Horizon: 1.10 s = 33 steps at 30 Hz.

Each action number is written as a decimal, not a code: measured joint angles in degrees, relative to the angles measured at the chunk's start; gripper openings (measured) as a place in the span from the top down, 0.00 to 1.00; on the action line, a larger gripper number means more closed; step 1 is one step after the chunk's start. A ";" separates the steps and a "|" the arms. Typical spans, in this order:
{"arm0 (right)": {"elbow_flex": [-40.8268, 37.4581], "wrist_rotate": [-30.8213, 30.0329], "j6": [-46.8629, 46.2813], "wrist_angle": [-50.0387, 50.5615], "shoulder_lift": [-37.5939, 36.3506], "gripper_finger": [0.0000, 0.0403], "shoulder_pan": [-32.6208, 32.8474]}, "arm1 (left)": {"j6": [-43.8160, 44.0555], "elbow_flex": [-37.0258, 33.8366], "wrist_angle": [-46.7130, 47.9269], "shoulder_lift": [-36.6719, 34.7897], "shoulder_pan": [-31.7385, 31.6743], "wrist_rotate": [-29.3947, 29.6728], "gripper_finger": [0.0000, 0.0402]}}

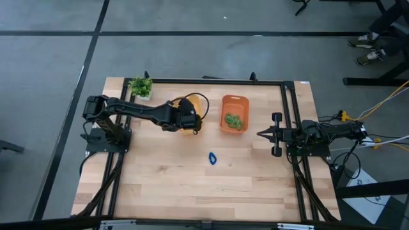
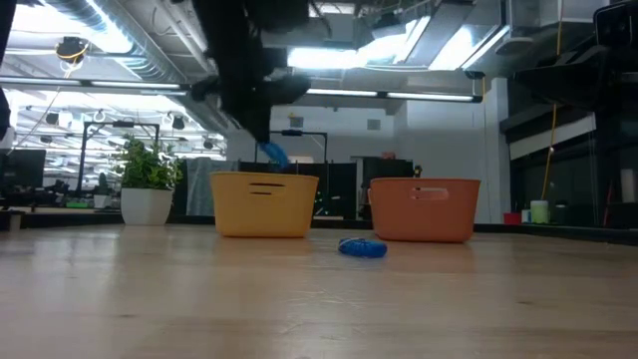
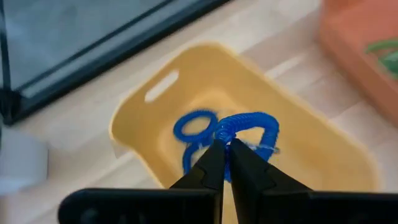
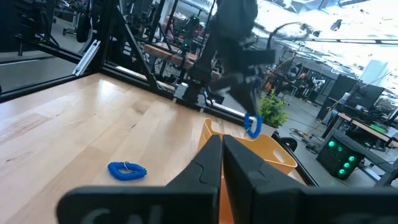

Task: Sort spring keychains
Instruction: Put the blue spring keychain into the yellow bin

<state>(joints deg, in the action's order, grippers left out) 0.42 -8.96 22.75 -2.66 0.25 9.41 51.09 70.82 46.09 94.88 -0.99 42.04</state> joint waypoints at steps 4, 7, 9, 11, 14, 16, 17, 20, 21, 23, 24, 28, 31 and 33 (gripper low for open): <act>-0.01 -0.01 0.00 -0.01 -0.01 0.96 -0.01 | 2.37 -3.65 -1.61 -0.01 -0.73 -2.27 0.98; -0.01 0.01 -0.01 0.00 -0.02 0.96 -0.02 | 2.34 -6.12 -5.25 -0.01 -1.05 -3.14 0.98; -0.01 -0.01 -0.01 0.00 0.00 0.96 0.00 | 2.34 -7.42 -7.14 -0.01 -1.05 -3.19 0.98; -0.01 -0.01 -0.01 -0.02 -0.02 0.96 -0.02 | 2.31 -7.91 -8.20 -0.01 -1.05 -3.19 0.98; -0.01 -0.01 -0.01 0.00 0.00 0.96 0.00 | 2.29 -8.63 -8.69 -0.01 -1.05 -3.18 0.98; -0.01 -0.01 -0.01 0.00 -0.01 0.96 -0.01 | 2.27 -8.79 -8.77 -0.01 -1.05 -3.17 0.98; -0.01 -0.01 0.01 0.00 -0.02 0.96 0.00 | 2.27 -8.81 -8.87 -0.01 -1.05 -3.17 0.98; -0.01 -0.01 -0.01 0.00 0.00 0.96 0.00 | 2.23 -8.87 -8.87 -0.01 -1.08 -3.17 0.96; -0.01 -0.01 -0.01 0.00 0.00 0.96 -0.01 | 2.23 -8.87 -8.85 -0.01 -1.08 -3.17 0.95; 0.00 -0.01 0.00 0.00 -0.01 0.96 -0.01 | 2.23 -8.87 -8.85 -0.01 -1.08 -3.17 0.92; 0.00 -0.01 0.01 -0.01 -0.02 0.96 0.00 | 2.23 -8.87 -8.85 -0.01 -1.08 -3.15 0.91; -0.01 -0.01 -0.01 0.00 -0.02 0.96 0.00 | 2.23 -8.87 -8.85 -0.01 -1.08 -3.02 0.85; -0.01 -0.01 0.00 0.00 -0.01 0.96 -0.01 | 2.25 -8.87 -8.85 -0.01 -1.08 -2.71 0.81; -0.01 -0.01 -0.01 0.00 -0.02 0.96 0.00 | 2.27 -8.87 -8.85 -0.01 -1.08 -2.69 0.78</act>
<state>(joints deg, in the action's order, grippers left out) 0.40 -8.97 22.74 -2.66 0.23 9.41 53.36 61.95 37.24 94.87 -2.07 39.35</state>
